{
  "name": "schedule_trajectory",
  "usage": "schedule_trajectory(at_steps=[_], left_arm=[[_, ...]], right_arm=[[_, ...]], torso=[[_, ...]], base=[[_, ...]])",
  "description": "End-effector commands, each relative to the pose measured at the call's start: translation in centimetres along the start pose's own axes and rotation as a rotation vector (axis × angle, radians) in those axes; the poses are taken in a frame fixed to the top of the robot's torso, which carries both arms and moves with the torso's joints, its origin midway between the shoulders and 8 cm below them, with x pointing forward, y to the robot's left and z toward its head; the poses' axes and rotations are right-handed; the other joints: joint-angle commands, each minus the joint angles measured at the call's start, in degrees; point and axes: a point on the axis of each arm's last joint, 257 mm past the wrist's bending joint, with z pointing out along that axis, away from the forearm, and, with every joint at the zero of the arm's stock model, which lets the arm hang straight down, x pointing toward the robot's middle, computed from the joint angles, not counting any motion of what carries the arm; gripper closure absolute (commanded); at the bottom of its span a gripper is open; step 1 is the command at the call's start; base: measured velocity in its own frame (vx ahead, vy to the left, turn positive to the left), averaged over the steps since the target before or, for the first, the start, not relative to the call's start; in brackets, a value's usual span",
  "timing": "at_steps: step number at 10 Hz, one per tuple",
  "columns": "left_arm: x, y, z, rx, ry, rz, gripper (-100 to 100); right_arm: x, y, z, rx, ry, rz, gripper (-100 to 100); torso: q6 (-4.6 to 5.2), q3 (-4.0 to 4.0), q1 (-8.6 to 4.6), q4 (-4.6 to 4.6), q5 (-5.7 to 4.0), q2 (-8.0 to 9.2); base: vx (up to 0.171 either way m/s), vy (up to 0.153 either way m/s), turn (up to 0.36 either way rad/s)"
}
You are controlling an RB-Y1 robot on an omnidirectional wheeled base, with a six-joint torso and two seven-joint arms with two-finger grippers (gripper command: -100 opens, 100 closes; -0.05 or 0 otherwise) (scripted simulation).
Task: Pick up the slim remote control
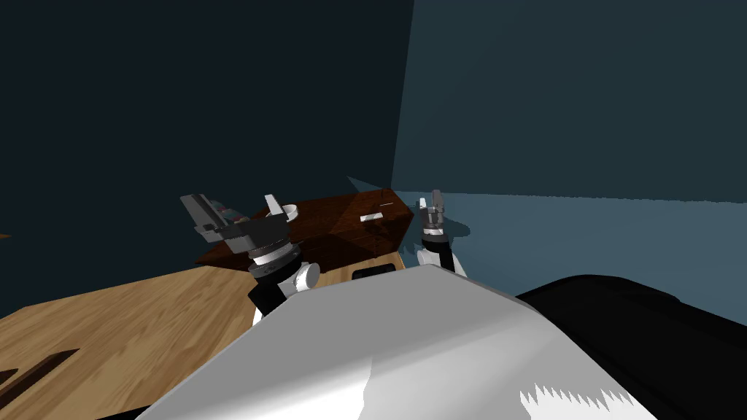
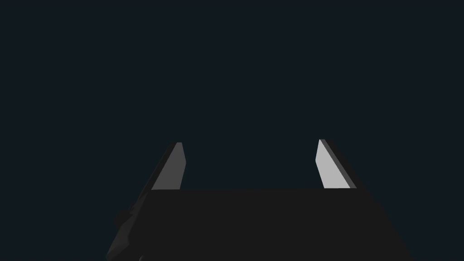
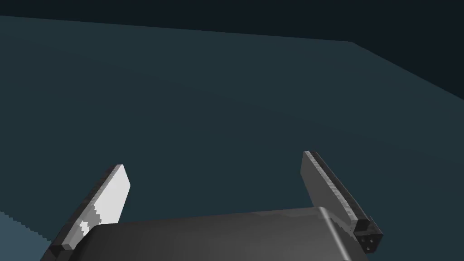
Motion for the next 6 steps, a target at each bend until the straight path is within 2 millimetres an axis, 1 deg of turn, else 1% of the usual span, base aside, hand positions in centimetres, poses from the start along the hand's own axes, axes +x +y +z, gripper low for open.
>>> schedule_trajectory(at_steps=[1, 6], left_arm=[[0.0, 0.0, 0.0, 0.0, 0.0, 0.0, 0], [0.0, 0.0, 0.0, 0.0, 0.0, 0.0, 0]], right_arm=[[0.3, -0.1, -0.1, -0.003, 0.033, -0.016, -100], [1.2, -1.2, -1.1, -0.003, 0.169, -0.088, -100]], torso=[[0.0, 0.0, 0.0, 0.0, 0.0, 0.0], [0.0, 0.11, 0.1, 0.04, 0.02, 0.18]], base=[[-0.017, 0.01, -0.047], [-0.044, 0.03, -0.055]])
